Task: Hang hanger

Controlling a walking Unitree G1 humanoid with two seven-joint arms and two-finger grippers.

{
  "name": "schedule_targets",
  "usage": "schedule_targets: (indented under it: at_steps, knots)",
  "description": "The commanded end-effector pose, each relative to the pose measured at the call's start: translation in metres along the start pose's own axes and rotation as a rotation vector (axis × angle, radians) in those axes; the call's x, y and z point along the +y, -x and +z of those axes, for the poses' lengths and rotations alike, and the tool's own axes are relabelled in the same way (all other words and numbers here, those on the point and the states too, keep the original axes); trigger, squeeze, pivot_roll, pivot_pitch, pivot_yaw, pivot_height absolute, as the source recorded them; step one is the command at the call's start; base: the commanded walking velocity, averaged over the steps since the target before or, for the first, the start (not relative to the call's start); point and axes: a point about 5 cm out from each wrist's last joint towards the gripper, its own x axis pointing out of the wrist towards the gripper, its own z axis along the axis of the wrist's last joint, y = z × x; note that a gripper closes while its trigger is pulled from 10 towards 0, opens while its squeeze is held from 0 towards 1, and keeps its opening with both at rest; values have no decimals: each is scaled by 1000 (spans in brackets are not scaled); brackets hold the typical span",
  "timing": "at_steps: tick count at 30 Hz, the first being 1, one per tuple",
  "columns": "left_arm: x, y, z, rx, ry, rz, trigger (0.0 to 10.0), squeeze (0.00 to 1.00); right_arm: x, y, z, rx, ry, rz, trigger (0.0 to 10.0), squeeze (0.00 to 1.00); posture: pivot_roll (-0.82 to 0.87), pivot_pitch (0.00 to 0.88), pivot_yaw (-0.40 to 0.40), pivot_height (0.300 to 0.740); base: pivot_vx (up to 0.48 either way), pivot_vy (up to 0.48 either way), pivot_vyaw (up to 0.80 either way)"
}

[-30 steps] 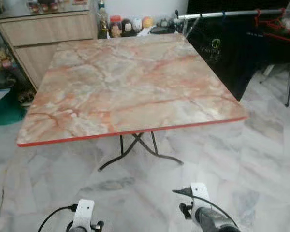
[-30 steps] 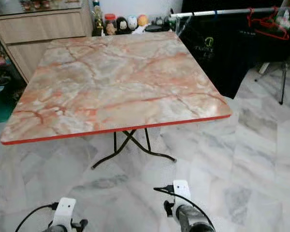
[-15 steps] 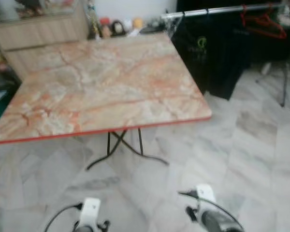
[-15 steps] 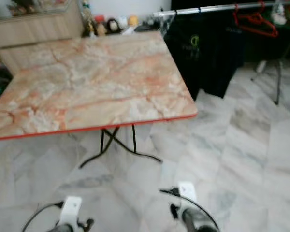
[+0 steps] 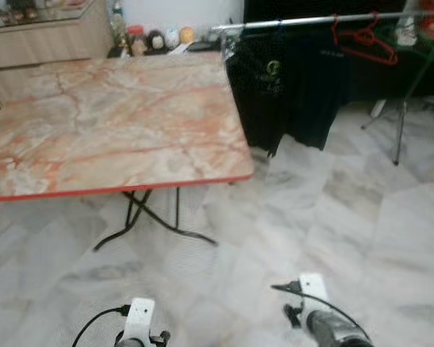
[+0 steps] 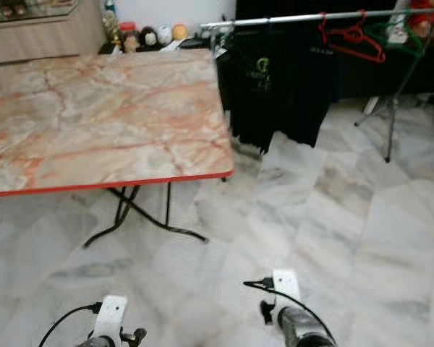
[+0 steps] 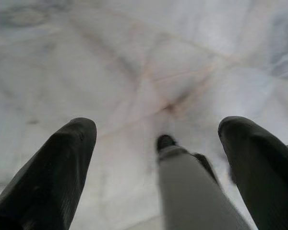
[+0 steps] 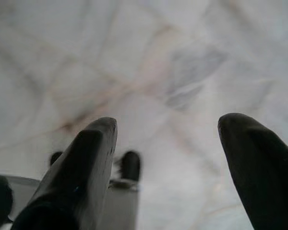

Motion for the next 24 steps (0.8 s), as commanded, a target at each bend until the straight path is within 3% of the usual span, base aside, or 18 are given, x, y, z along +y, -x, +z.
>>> schedule_targets:
  at_steps: [1,24]
  knots:
    - [4,1,-5,16,-4,11,10000,0,8,-1,-2,4,-6,23,10000,0,-73,0,14,740,0,-480,0]
    - [0,1,-5,16,8,1,10000,0,5,0,-1,-3,4,24,10000,0,-69,0,4,740,0,-480,0]
